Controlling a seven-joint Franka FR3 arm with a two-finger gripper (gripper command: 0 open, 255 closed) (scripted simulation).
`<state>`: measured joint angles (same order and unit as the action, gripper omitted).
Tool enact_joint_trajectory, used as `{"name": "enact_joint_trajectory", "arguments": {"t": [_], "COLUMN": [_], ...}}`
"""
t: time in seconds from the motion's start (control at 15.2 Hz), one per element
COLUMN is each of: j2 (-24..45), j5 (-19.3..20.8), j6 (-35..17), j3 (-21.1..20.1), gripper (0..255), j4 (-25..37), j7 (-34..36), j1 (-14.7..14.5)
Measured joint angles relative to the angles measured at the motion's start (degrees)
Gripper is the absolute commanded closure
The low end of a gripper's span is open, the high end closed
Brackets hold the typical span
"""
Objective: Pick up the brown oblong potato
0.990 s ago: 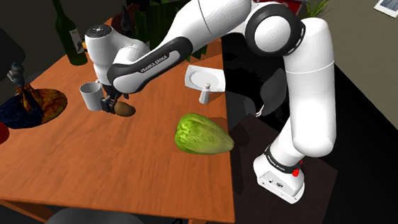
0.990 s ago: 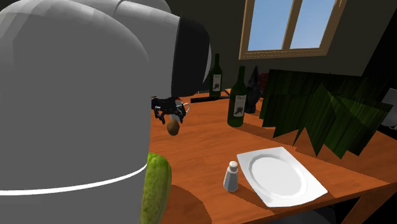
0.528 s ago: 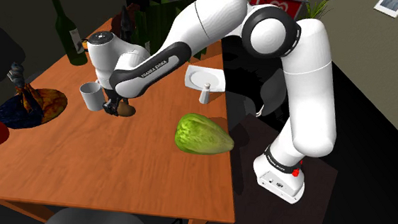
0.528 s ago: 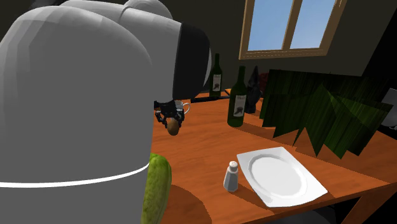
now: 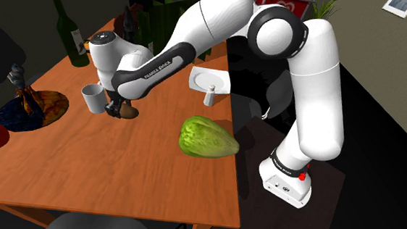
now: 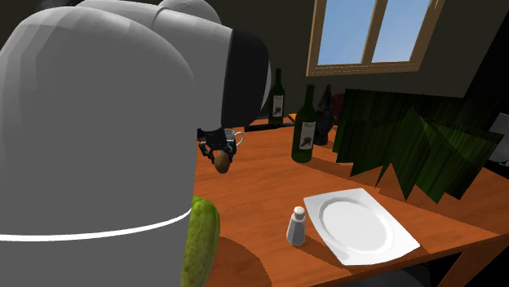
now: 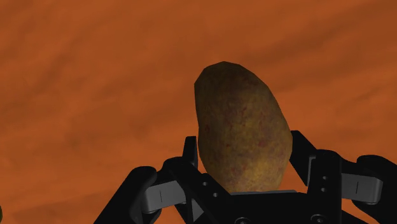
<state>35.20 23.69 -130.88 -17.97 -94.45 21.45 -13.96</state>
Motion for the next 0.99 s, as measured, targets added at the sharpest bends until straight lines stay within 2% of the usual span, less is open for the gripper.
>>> {"name": "enact_joint_trajectory", "arguments": {"t": [0.99], "j2": [-5.61], "j5": [-2.97], "j6": [7.57], "j3": [-1.82], "gripper": [255], "j4": [2.35], "j7": [-2.62], "j1": [0.95]}}
